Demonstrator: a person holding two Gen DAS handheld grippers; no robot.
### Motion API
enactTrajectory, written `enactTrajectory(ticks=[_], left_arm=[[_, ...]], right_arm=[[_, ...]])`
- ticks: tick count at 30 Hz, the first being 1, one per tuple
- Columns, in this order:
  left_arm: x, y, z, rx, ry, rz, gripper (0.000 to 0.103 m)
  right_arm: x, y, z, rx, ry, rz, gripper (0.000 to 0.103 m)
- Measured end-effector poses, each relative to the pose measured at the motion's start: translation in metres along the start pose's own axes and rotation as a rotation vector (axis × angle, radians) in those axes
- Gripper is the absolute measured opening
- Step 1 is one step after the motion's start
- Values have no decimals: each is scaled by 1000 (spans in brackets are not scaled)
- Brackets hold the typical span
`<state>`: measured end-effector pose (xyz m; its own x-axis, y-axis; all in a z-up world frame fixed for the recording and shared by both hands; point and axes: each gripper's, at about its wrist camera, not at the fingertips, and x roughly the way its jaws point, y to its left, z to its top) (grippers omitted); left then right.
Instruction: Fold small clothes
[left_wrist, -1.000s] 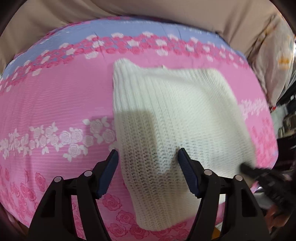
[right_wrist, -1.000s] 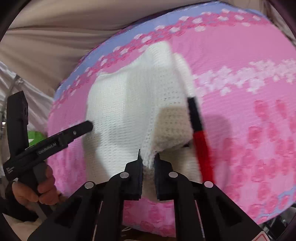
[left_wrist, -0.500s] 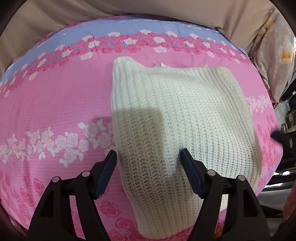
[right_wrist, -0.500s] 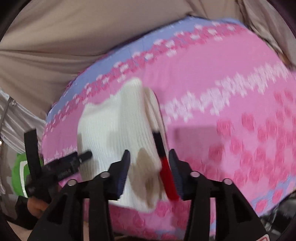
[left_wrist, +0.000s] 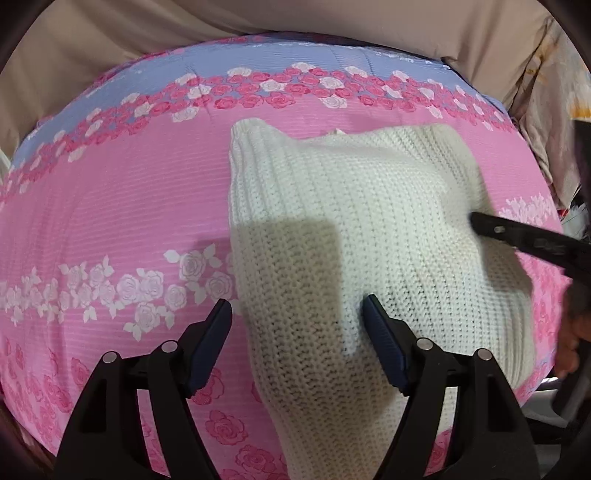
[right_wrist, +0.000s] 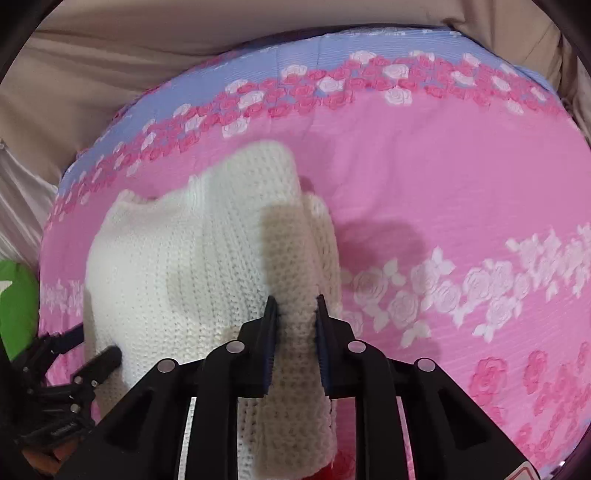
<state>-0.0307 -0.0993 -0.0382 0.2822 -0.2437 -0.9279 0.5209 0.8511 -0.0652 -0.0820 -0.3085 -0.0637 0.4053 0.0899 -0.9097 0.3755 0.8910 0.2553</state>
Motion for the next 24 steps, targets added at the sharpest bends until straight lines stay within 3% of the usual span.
enactTrajectory(ticks=[5, 6, 8, 10, 13, 17, 20, 24], left_arm=[[-18, 5, -1, 4, -50, 41, 71], [-17, 7, -1, 0, -46, 38, 71], [-11, 13, -1, -25, -18, 21, 71], [-5, 17, -1, -53, 5, 0, 71], [-3, 15, 0, -39, 8, 1, 71], [0, 6, 0, -3, 9, 2, 73], [0, 2, 0, 13, 6, 25, 73], [-5, 3, 3, 5, 7, 31, 73]], right_arm=[[-61, -4, -30, 100, -87, 86, 26], [-70, -3, -43, 95, -67, 97, 26], [-75, 1, -66, 73, -20, 109, 38], [-66, 2, -82, 80, 37, 131, 40], [-42, 8, -102, 76, 111, 124, 8], [-40, -11, -105, 109, 61, 40, 7], [-27, -21, -110, 139, 94, 83, 8], [-48, -9, -103, 121, 63, 76, 13]])
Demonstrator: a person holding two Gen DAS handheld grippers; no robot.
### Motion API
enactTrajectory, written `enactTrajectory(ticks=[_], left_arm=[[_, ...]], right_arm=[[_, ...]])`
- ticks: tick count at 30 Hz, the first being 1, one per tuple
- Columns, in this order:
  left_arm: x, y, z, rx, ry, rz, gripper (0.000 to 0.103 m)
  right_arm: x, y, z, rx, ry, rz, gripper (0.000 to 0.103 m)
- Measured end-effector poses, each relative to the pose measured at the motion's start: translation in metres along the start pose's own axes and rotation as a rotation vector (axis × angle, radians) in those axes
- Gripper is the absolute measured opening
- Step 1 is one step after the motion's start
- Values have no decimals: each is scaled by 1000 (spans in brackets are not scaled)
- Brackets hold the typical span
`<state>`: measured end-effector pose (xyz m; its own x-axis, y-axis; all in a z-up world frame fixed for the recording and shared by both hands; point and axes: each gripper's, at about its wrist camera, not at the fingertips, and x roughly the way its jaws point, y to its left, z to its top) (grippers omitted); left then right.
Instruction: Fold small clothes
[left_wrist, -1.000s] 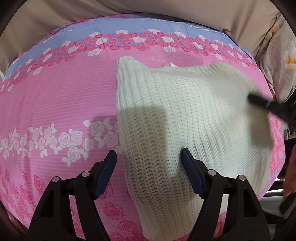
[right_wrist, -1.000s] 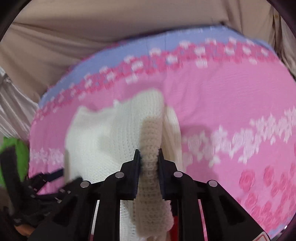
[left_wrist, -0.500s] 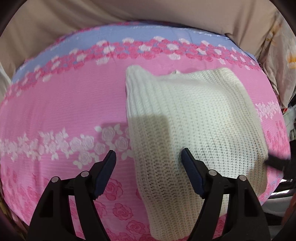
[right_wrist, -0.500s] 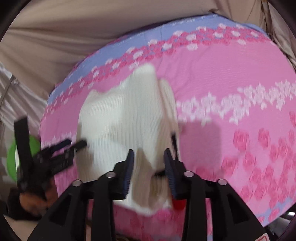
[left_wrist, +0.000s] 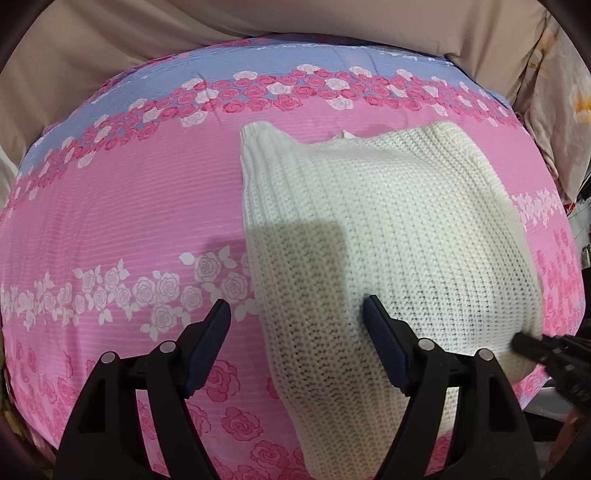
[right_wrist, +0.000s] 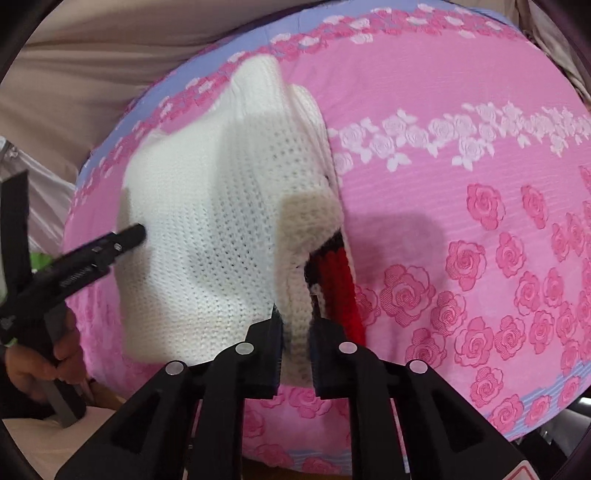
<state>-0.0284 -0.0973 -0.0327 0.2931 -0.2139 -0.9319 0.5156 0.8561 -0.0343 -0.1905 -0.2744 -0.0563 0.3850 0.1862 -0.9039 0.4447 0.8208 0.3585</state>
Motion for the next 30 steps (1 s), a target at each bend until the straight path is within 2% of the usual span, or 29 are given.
enactTrajectory(ticks=[4, 7, 8, 13, 14, 19, 22, 24, 25, 26, 27, 28, 30], left_arm=[[-2, 1, 1, -13, -2, -1, 72], [1, 3, 0, -30, 7, -3, 72], [2, 3, 0, -32, 7, -2, 73], [8, 3, -1, -40, 10, 15, 74], [9, 4, -1, -47, 11, 13, 74], [14, 5, -1, -54, 4, 6, 78], [6, 7, 0, -67, -6, -25, 77], [-6, 17, -2, -117, -30, -104, 77], [-13, 26, -5, -161, -41, -163, 78], [-16, 34, -8, -206, -41, -219, 81], [-15, 41, -11, -240, -27, -258, 83], [-12, 45, -13, -265, -8, -285, 83], [0, 50, -19, -313, 34, -325, 83]], right_arm=[[-33, 1, 17, 56, -108, 49, 21], [-37, 6, 44, 43, -154, 39, 41], [-34, 8, 53, 33, -160, 28, 42], [2, 29, 102, -49, -120, -15, 40], [10, 32, 109, -68, -100, -19, 16], [30, 12, 125, -55, -99, -55, 13], [33, -2, 119, -1, -93, -7, 14], [13, 2, 113, 10, -111, 12, 21], [6, 4, 109, 12, -123, 17, 27], [-7, 6, 100, 10, -137, 9, 43], [-14, 6, 90, 14, -148, -2, 51], [-17, 7, 82, 20, -157, -1, 64], [-14, 3, 61, 24, -126, 6, 68]])
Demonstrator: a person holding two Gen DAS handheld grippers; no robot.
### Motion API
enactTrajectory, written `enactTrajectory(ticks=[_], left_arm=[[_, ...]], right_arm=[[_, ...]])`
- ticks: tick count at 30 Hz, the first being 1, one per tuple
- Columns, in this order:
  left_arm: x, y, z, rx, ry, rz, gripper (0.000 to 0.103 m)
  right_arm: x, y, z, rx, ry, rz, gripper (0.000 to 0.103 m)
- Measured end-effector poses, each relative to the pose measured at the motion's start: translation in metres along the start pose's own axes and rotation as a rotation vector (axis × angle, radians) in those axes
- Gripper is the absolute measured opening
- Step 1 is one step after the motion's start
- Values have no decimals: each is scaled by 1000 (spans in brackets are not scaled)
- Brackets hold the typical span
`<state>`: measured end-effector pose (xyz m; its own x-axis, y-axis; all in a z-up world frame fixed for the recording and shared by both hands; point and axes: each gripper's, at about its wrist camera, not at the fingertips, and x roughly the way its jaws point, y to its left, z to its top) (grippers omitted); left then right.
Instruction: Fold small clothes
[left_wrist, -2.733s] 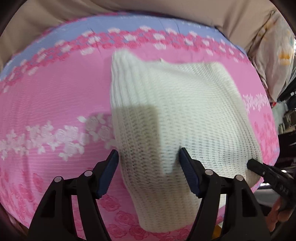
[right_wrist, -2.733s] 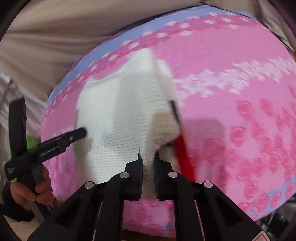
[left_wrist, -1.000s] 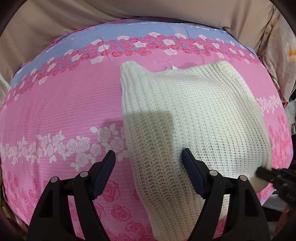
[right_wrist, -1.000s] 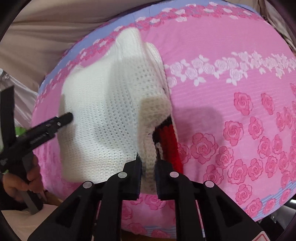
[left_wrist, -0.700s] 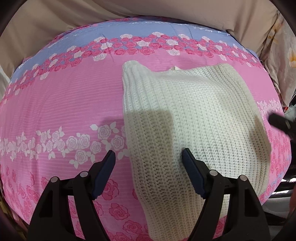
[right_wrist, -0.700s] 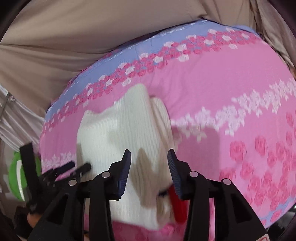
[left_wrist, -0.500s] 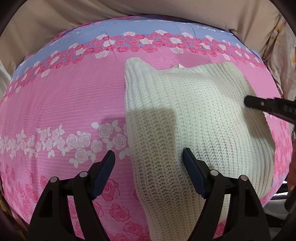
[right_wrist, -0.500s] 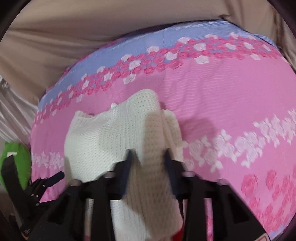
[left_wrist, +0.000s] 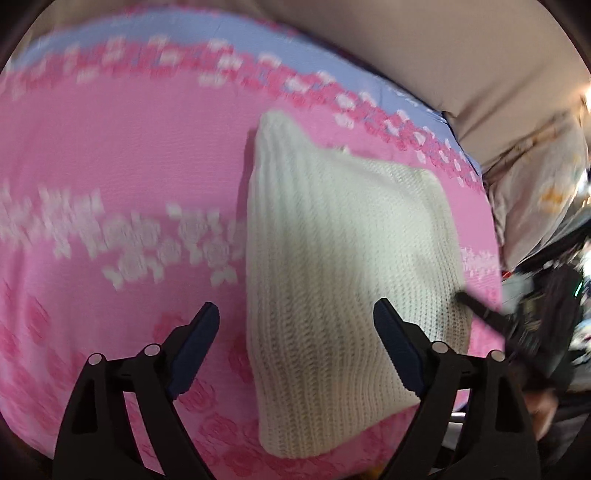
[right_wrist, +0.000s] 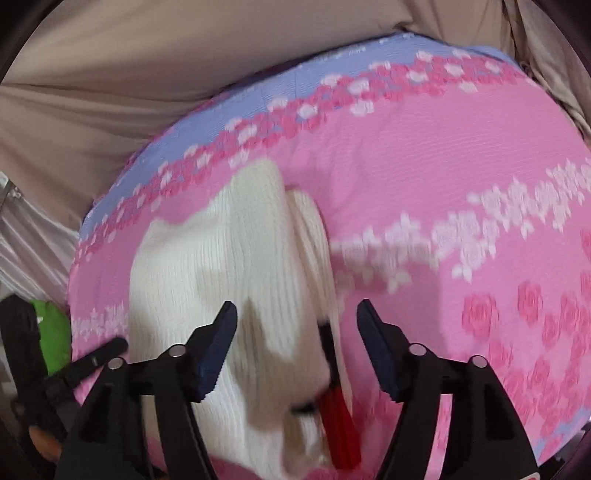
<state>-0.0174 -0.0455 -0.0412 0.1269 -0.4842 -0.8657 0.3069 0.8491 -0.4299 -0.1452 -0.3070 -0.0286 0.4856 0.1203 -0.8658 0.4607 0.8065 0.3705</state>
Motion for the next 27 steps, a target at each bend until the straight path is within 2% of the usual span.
enactTrajectory(ticks=[2, 4, 7, 9, 10, 11, 12, 13, 17, 20, 23, 25, 27], left_arm=[[16, 6, -3, -45, 51, -26, 83], [30, 6, -7, -73, 70, -43, 83], [44, 2, -8, -86, 78, -56, 84], [45, -5, -5, -87, 85, -64, 74], [42, -9, -2, -80, 87, -57, 71], [40, -12, 0, -70, 85, -53, 63], [36, -18, 2, -49, 83, -48, 55], [29, -26, 4, -25, 71, -51, 53], [-2, -63, 14, 45, 13, -131, 47], [-24, -98, 21, 120, -59, -182, 46], [-35, -118, 23, 173, -109, -215, 47], [-21, -120, 19, 180, -99, -198, 49], [13, -111, 10, 158, -48, -146, 53]], right_arm=[[15, -6, -17, 16, 70, 20, 70], [28, -12, -27, 55, 109, 50, 71], [42, -23, -33, 169, 122, 127, 77], [47, -29, -30, 209, 131, 166, 71], [47, -30, -28, 217, 137, 187, 57], [46, -32, -26, 230, 146, 219, 46], [44, -34, -24, 237, 146, 231, 42], [40, -34, -23, 245, 142, 245, 37], [-5, -31, -14, 228, 39, 296, 32], [-51, -28, 0, 170, -63, 275, 32], [-87, -32, 9, 123, -144, 245, 32], [-99, -43, 11, 101, -169, 222, 32], [-86, -57, 7, 110, -149, 193, 33]])
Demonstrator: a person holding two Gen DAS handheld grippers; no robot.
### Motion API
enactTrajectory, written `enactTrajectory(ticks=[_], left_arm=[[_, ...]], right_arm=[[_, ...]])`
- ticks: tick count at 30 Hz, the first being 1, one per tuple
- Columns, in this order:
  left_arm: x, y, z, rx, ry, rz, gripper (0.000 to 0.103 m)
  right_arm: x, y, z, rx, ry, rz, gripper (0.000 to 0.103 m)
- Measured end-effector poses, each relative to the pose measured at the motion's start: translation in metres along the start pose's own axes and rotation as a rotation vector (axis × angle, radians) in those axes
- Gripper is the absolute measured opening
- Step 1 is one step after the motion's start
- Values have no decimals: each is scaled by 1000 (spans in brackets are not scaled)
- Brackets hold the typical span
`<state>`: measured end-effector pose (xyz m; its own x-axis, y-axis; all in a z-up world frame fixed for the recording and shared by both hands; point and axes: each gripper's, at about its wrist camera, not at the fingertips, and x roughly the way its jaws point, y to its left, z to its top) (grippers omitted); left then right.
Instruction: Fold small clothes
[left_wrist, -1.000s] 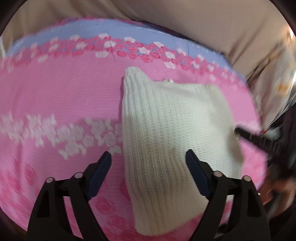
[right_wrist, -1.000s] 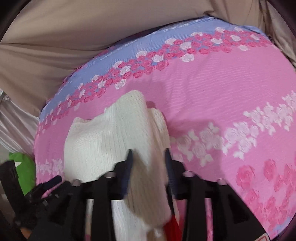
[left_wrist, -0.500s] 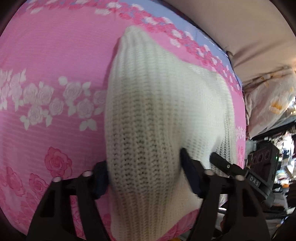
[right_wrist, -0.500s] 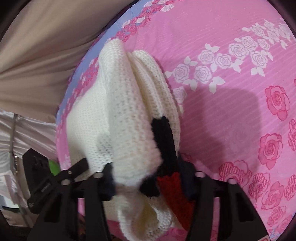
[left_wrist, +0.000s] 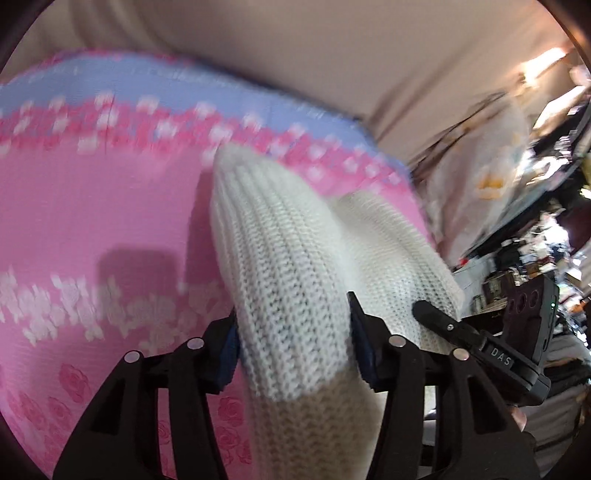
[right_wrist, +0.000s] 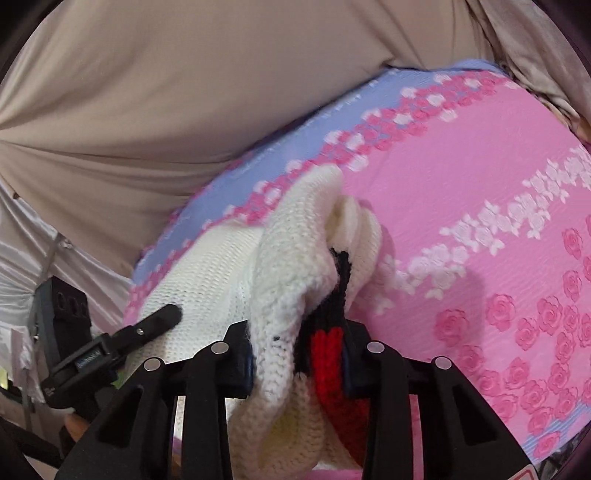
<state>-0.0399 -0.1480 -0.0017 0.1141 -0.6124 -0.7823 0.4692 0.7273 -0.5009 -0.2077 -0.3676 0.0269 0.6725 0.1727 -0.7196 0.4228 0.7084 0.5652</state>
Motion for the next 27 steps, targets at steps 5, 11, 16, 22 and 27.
enactTrajectory(ticks=[5, 11, 16, 22, 27], left_arm=[[54, 28, -32, -43, 98, 113, 66], [68, 25, -24, -69, 129, 103, 72], [54, 3, -3, -26, 186, 55, 46], [-26, -46, 38, 71, 85, -103, 43], [-142, -89, 79, 244, -145, -186, 44]], right_arm=[[69, -57, -29, 126, 151, -99, 41], [72, -66, -36, 180, 129, -51, 56], [66, -54, -29, 230, 122, -37, 35], [-6, 14, 9, 83, -29, -12, 32], [-91, 86, 47, -72, -218, 59, 32]])
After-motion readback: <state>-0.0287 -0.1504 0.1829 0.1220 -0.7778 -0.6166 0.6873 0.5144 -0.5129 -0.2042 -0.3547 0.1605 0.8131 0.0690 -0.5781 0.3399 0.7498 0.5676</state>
